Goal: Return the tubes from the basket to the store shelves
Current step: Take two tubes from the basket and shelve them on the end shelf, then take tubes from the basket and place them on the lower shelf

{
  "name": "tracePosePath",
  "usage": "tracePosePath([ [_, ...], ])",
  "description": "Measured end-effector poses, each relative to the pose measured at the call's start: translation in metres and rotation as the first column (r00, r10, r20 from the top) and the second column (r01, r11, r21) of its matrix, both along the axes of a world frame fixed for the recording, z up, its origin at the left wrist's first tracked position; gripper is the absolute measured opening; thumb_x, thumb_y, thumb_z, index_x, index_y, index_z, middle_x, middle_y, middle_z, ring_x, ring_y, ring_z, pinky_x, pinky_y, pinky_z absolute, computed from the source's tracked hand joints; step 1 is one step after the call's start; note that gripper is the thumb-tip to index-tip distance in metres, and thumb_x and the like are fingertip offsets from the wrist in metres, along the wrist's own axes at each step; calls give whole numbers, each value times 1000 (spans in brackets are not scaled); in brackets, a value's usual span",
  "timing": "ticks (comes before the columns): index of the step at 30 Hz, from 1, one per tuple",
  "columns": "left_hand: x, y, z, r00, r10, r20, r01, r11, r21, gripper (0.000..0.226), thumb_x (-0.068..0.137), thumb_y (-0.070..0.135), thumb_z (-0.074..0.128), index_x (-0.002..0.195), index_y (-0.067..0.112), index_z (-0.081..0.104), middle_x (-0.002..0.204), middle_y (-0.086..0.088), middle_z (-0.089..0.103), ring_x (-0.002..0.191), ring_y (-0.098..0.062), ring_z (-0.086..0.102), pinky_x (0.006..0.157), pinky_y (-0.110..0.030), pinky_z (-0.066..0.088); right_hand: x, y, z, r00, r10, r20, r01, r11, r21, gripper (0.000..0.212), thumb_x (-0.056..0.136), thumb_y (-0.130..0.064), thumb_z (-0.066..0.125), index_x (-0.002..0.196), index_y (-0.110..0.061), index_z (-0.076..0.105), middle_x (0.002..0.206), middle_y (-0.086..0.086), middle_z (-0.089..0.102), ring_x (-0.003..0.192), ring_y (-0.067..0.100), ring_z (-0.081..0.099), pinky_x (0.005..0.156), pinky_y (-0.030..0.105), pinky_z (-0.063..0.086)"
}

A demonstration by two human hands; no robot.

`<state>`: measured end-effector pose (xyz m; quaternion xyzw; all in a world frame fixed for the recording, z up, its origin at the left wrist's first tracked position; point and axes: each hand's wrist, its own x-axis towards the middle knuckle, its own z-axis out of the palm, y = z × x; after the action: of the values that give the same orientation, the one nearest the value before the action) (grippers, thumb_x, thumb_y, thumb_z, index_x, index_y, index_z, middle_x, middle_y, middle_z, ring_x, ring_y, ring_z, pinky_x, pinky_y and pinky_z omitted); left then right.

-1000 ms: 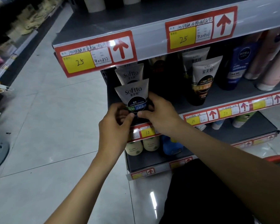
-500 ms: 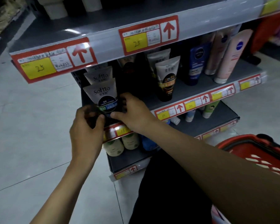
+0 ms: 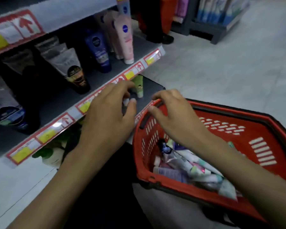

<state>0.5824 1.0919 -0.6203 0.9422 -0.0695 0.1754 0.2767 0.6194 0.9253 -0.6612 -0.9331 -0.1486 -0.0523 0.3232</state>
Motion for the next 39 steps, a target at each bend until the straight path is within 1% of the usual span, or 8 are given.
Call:
tracePosePath([
  [6, 38, -98, -22, 934, -296, -202, 331, 929, 168, 26, 90, 37, 47, 109, 26, 62, 96, 3, 68, 93, -23, 63, 80, -44, 54, -23, -135, -25, 959, -262, -112, 245, 959, -145, 31, 93, -33, 58, 120, -17, 58, 117, 8, 55, 112, 23, 55, 96, 27, 37],
  [10, 60, -150, -59, 859, -334, -389, 490, 756, 433, 24, 95, 36, 46, 113, 26, 58, 106, -4, 67, 94, -29, 63, 76, -42, 55, -31, -188, -61, 922, -346, -171, 314, 930, -190, 32, 93, -30, 57, 120, -14, 59, 116, 10, 58, 109, 24, 56, 92, 28, 38],
  [16, 89, -178, -152, 665, -169, -727, 608, 689, 396, 20, 93, 27, 53, 108, 19, 64, 106, -8, 65, 93, -30, 62, 78, -38, 55, -28, -216, -143, 785, -388, -483, 274, 916, -291, 38, 92, -30, 58, 122, -7, 53, 118, 18, 55, 109, 33, 53, 85, 34, 42],
  [21, 95, -176, -239, 406, -57, -912, 531, 827, 185, 20, 90, 13, 57, 71, 12, 62, 75, -7, 61, 71, -23, 57, 52, -25, 39, 1, -216, -192, 725, -343, -598, 174, 931, -322, 41, 92, -26, 57, 127, -6, 52, 130, 18, 54, 115, 32, 53, 82, 29, 39],
  [24, 91, -174, -289, 262, -2, -965, 595, 788, 160, 26, 97, 19, 51, 104, 2, 69, 102, -14, 65, 93, -27, 62, 66, -30, 45, 23, -213, -219, 763, -286, -580, 126, 946, -300, 36, 90, -22, 57, 124, -10, 55, 125, 16, 58, 108, 31, 57, 84, 31, 46],
  [30, 77, -159, -347, 168, 1, -986, 704, 700, 120, 54, 92, 22, 55, 145, 17, 45, 144, -11, 51, 126, -29, 52, 98, -34, 46, 58, -195, -257, 781, -177, -599, 8, 962, -274, 41, 93, -28, 58, 131, -18, 46, 123, 8, 53, 112, 28, 53, 93, 39, 46],
  [36, 78, -162, -359, 289, 2, -957, 527, 834, 161, 47, 92, 28, 46, 137, 19, 55, 138, -10, 58, 124, -30, 56, 102, -37, 46, 55, -169, -288, 759, -196, -620, -30, 942, -335, 45, 91, -44, 58, 125, -17, 52, 119, 10, 55, 104, 30, 57, 84, 37, 47],
  [39, 80, -168, -359, 204, -39, -978, 107, 994, -17, 35, 82, 35, 52, 100, 15, 74, 106, -11, 73, 99, -30, 67, 88, -38, 54, 40, -155, -296, 708, -178, -683, -50, 953, -300, 49, 86, -41, 63, 125, -13, 49, 118, 12, 57, 103, 32, 58, 77, 34, 45],
])
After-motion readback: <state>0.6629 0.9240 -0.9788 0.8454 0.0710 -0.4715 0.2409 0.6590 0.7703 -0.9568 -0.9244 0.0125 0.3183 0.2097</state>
